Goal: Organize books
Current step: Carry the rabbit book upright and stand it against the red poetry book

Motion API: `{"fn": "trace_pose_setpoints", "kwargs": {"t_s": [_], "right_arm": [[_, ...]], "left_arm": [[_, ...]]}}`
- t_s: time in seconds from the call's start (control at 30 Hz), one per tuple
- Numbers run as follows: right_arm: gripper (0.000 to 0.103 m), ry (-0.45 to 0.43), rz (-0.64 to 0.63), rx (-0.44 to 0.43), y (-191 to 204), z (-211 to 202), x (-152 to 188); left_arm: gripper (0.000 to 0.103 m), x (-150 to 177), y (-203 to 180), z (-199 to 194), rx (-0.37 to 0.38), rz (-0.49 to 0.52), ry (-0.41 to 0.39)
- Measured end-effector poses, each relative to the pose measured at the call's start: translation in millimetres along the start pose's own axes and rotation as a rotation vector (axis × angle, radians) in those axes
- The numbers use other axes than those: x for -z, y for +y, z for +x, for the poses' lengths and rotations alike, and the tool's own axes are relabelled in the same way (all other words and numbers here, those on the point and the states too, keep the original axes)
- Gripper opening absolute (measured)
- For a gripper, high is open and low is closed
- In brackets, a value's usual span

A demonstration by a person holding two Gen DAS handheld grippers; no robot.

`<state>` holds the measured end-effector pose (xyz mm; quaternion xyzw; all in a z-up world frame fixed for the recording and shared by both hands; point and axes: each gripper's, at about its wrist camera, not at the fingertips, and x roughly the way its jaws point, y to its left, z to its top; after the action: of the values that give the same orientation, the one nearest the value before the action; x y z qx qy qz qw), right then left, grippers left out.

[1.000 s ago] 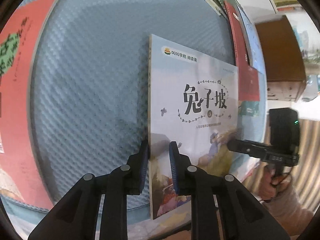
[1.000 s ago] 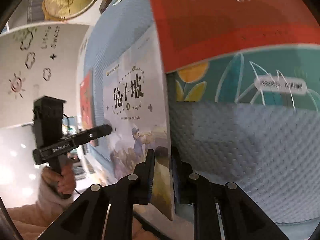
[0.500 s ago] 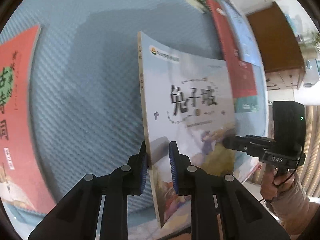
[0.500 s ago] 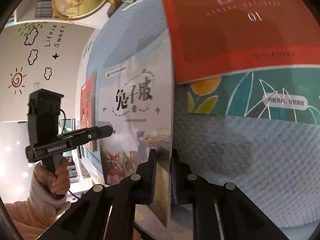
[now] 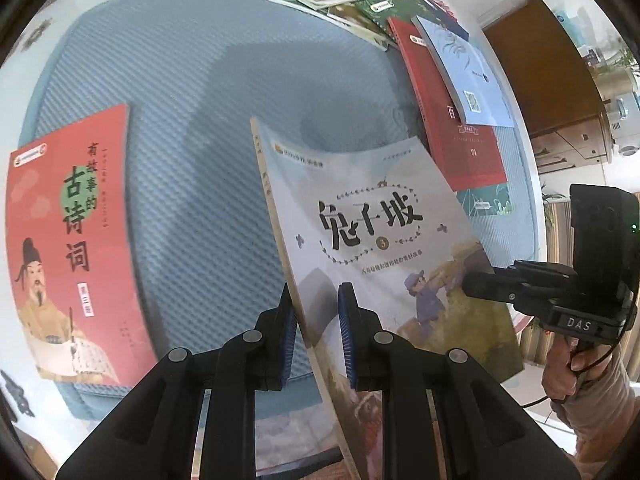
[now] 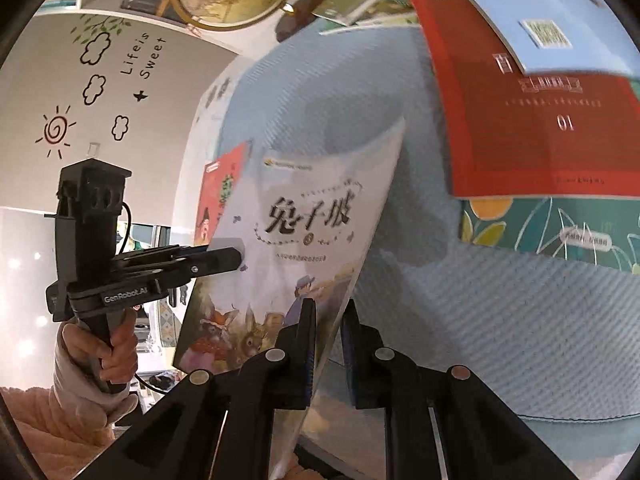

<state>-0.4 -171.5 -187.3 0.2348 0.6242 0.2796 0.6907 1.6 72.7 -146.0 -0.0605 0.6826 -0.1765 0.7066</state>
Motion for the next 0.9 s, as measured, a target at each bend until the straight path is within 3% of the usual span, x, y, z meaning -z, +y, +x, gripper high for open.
{"fn": "trace_pose_setpoints", "kwargs": {"t_s": [0.43, 0.9], "right_arm": [[0.013, -0.038, -0.084, 0.0, 66, -8, -14], [0.013, -0.007, -0.161, -0.011, 126, 42, -36]], "left_arm": [[0.017, -4, 19, -46, -0.001, -0.046, -0.097], [0.016, 5, 92, -87, -0.025, -0.122, -0.165]]}}
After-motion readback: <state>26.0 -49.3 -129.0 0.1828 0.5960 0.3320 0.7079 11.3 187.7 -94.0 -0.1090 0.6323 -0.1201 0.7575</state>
